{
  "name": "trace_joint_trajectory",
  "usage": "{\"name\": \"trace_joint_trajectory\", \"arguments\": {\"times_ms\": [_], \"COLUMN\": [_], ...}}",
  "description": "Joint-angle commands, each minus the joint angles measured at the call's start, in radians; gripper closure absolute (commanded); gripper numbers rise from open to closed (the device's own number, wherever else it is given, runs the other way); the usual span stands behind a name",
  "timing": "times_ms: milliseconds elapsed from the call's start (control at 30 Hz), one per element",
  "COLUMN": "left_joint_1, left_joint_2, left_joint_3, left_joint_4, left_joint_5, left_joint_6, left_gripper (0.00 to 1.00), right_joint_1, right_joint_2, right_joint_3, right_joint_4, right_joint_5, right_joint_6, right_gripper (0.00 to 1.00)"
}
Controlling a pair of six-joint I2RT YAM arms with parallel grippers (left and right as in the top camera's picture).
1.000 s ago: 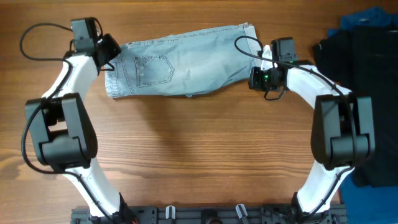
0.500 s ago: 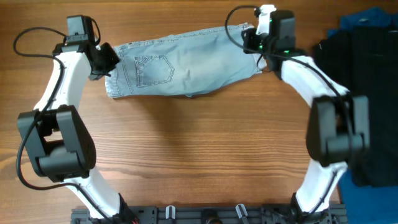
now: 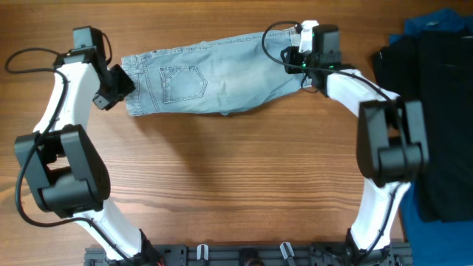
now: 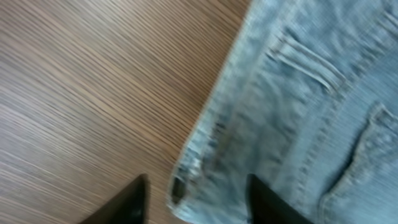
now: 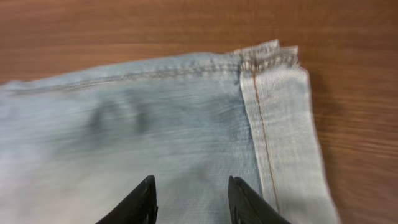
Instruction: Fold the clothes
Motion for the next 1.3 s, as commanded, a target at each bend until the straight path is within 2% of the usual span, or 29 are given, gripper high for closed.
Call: {"name": "trace_joint_trajectory", "arguments": {"times_ms": [0, 67, 133, 233, 400, 633, 700, 767, 900, 933, 967, 1000, 1033, 1100, 1200, 1267], "left_joint_1": [0.023, 0.019, 0.015, 0.014, 0.014, 0.01, 0.01, 0.01, 0.007, 0.003, -0.003, -0.008, -0.01, -0.009, -0.007, -0.001], "left_joint_2": [0.029, 0.055, 0.078, 0.111, 0.15, 0.214, 0.217, 0.217, 0.217, 0.217, 0.217, 0.217, 0.217, 0.216, 0.216, 0.216], "left_joint_3": [0.004, 0.004, 0.004, 0.004, 0.004, 0.004, 0.004, 0.004, 0.004, 0.004, 0.004, 0.004, 0.004, 0.004, 0.011, 0.031], "left_joint_4": [0.02, 0.056, 0.084, 0.108, 0.113, 0.112, 0.114, 0.135, 0.165, 0.173, 0.185, 0.202, 0.227, 0.253, 0.259, 0.258], "left_joint_5": [-0.007, 0.039, 0.039, 0.04, 0.039, 0.069, 0.092, 0.14, 0.182, 0.182, 0.182, 0.181, 0.182, 0.181, 0.157, 0.122], "left_joint_6": [-0.01, -0.006, -0.006, -0.007, -0.006, -0.007, -0.007, -0.007, -0.007, -0.006, -0.005, -0.002, 0.019, 0.063, 0.153, 0.155], "left_gripper": [0.36, 0.34, 0.32, 0.28, 0.26, 0.26, 0.32, 0.45, 0.48, 0.56, 0.74, 0.86, 0.92, 0.96, 0.96, 0.96], "right_joint_1": [0.006, 0.002, -0.014, -0.062, -0.082, -0.081, -0.081, -0.074, -0.057, -0.056, -0.056, -0.054, -0.051, -0.043, -0.031, -0.015], "right_joint_2": [-0.126, -0.132, -0.131, -0.131, -0.126, -0.111, -0.111, -0.107, -0.09, -0.083, -0.073, -0.063, -0.049, -0.029, -0.028, -0.028], "right_joint_3": [0.001, 0.001, 0.001, 0.001, 0.001, -0.009, -0.01, -0.01, -0.01, -0.01, -0.01, -0.01, -0.01, -0.01, -0.01, -0.01], "right_joint_4": [-0.106, -0.18, -0.243, -0.327, -0.355, -0.364, -0.382, -0.409, -0.46, -0.471, -0.48, -0.49, -0.498, -0.525, -0.584, -0.618], "right_joint_5": [0.074, 0.182, 0.212, 0.127, 0.094, 0.078, 0.047, -0.005, -0.011, -0.011, -0.011, -0.011, -0.011, -0.023, -0.081, -0.103], "right_joint_6": [-0.042, -0.042, -0.043, -0.094, -0.158, -0.163, -0.183, -0.247, -0.287, -0.29, -0.29, -0.29, -0.29, -0.289, -0.249, -0.229], "right_gripper": [0.62, 0.61, 0.61, 0.57, 0.53, 0.52, 0.52, 0.53, 0.53, 0.53, 0.53, 0.53, 0.53, 0.53, 0.53, 0.53]}}
